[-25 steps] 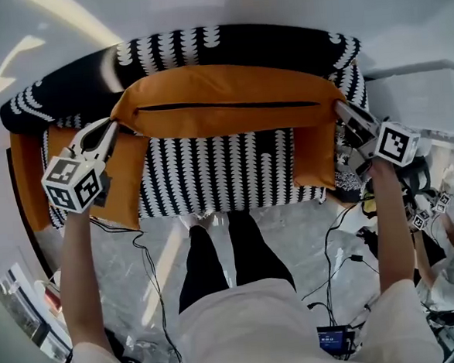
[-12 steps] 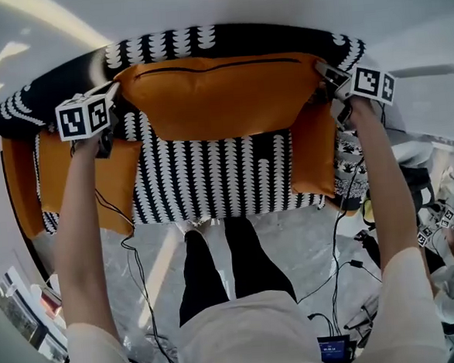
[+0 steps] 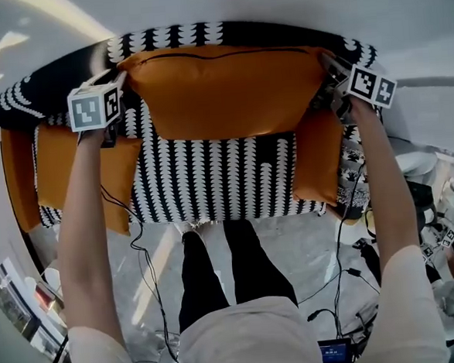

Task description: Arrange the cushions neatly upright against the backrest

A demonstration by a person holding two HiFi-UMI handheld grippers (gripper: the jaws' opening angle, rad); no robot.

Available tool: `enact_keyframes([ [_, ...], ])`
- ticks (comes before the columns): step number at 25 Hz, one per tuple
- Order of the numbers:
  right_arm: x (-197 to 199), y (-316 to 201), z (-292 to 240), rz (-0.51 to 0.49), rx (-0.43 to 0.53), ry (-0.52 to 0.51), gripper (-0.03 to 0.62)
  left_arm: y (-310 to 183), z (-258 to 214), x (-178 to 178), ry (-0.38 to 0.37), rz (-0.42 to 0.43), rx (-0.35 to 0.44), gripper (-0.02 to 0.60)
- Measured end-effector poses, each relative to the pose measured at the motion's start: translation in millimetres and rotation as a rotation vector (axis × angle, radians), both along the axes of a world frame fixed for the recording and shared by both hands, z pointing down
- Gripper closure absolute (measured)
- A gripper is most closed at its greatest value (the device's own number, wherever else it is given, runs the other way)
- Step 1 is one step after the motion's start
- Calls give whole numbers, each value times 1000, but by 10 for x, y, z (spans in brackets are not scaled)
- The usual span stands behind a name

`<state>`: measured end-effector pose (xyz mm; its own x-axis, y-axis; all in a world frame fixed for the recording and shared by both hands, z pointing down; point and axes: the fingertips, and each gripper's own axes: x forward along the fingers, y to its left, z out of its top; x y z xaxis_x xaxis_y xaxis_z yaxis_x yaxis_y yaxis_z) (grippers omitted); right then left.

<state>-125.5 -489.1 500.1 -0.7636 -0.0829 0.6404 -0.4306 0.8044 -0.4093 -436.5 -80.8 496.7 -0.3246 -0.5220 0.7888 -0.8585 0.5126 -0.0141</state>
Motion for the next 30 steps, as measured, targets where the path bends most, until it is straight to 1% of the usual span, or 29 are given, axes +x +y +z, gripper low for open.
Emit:
enact_keyframes([
  [2, 101, -2, -22, -1, 27, 29, 403, 119, -27, 45, 11, -3, -10, 405],
  [4, 232, -14, -86, 0, 63, 69, 367, 250, -76, 80, 24, -8, -16, 391],
  [6, 389, -45, -236, 10, 102, 97, 364, 362, -207, 103, 24, -14, -2, 391],
  [8, 618, -13, -439, 45, 110, 99, 364, 476, -371, 211, 30, -10, 29, 391],
  [10, 865, 187, -611, 76, 97, 86, 364, 640, -512, 425, 45, 8, 55, 391],
  [11, 959, 352, -680, 74, 95, 81, 370, 737, -574, 547, 50, 21, 64, 393],
  [13, 1089, 783, -798, 41, 107, 76, 399, 958, -697, 806, 52, 50, 78, 417],
  [15, 1150, 1302, -908, -5, 113, 64, 463, 1192, -833, 1066, 46, 82, 91, 457],
  [17, 1101, 1848, -1019, -53, 100, 33, 479, 1428, -986, 1280, 33, 109, 113, 495],
  [20, 1001, 2759, -1170, -117, 74, -9, 520, 1916, -1216, 1574, 20, 122, 148, 542],
  [24, 877, 4012, -1400, -208, 27, -66, 540, 2709, -1474, 1981, 7, 126, 180, 563],
  [27, 795, 4829, -1562, -298, 45, -81, 549, 3357, -1584, 2261, -2, 113, 192, 565],
  [30, 679, 5574, -1659, -410, 67, -93, 559, 4019, -1665, 2492, 1, 57, 230, 565],
])
